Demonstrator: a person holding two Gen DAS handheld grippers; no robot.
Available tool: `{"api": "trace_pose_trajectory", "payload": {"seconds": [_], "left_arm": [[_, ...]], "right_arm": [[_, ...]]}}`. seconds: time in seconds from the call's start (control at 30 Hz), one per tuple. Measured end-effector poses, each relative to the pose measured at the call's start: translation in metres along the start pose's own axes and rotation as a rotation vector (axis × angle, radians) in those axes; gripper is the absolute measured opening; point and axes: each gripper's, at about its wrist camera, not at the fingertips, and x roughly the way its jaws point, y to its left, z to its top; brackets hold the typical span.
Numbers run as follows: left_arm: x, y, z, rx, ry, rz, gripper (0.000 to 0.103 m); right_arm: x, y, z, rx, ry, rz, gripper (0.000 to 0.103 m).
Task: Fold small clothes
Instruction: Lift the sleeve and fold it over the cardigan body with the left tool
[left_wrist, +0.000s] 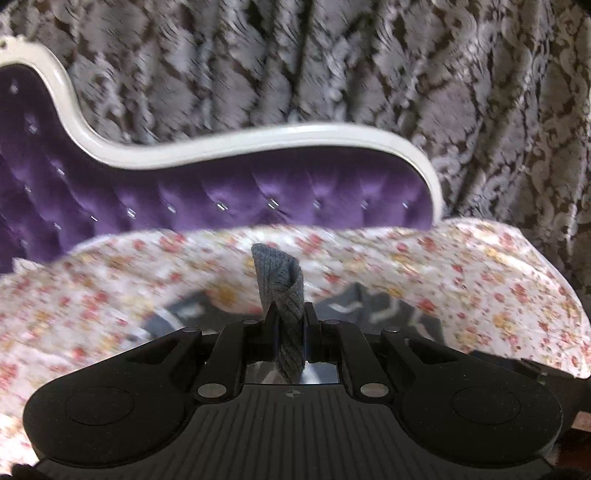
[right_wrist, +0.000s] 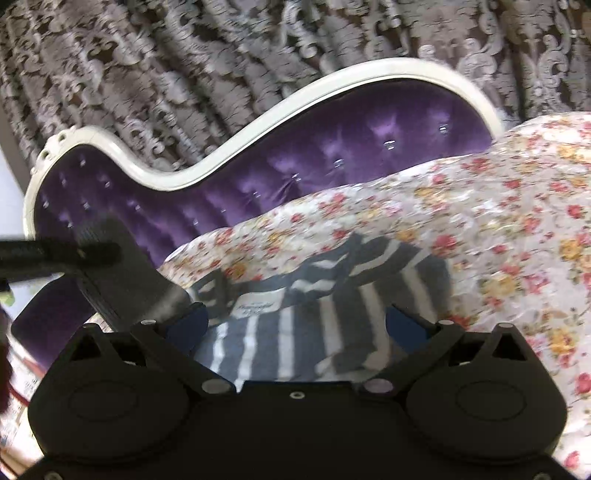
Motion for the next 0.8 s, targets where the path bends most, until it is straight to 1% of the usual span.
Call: {"api": "trace_pose_trajectory", "payload": {"seconds": [0.07,0.13,0.17,0.2,0.23,0.3,0.33,0.37,0.43,0.5,0.57,0.63,0.8], "left_arm": [[0.013,-0.011,-0.008,0.0,0.025,-0.022,0.012],[0.022,-0.02,-0.014,0.009,0.051,-0.042,0.015],[0.026,-0.024,-0.015,0.015,0.062,-0.053,0.02],[0.028,-0.028,-0.015,0.025,0.068,-0.064,0.03],[0.027,-0.031,-0.015,0.037,0.067,-0.073,0.035],[0.022,-0.036,-0.015,0.062,0.04,-0.075,0.04],[0.019,-0.037,-0.014,0.072,0.024,-0.067,0.046],[0.013,-0.037,-0.014,0.08,0.005,-0.057,0.049],[0.005,-0.034,-0.015,0.087,-0.023,-0.037,0.062],[-0.002,-0.028,-0.021,0.084,-0.038,-0.012,0.067],[-0.006,-0.017,-0.031,0.073,-0.024,0.025,0.068],[-0.007,-0.006,-0.044,0.057,0.014,0.064,0.069],[-0.004,0.028,-0.091,0.011,0.128,0.162,0.069]], "right_arm": [[-0.001,-0.006,0.005,0.023,-0.007,-0.007,0.102],[-0.002,-0.011,0.009,0.042,-0.019,-0.025,0.102],[-0.002,-0.014,0.01,0.049,-0.022,-0.035,0.102],[-0.002,-0.016,0.011,0.058,-0.025,-0.047,0.102],[-0.002,-0.019,0.012,0.067,-0.026,-0.056,0.102],[-0.001,-0.023,0.014,0.084,-0.027,-0.066,0.102],[-0.001,-0.024,0.014,0.089,-0.028,-0.072,0.102],[-0.001,-0.025,0.014,0.09,-0.029,-0.075,0.102],[0.0,-0.025,0.014,0.089,-0.025,-0.076,0.102],[0.003,-0.025,0.012,0.086,-0.013,-0.075,0.102],[0.006,-0.024,0.011,0.08,0.003,-0.071,0.102],[0.01,-0.023,0.008,0.073,0.019,-0.072,0.102],[0.018,-0.015,-0.001,0.025,0.054,-0.067,0.102]]}}
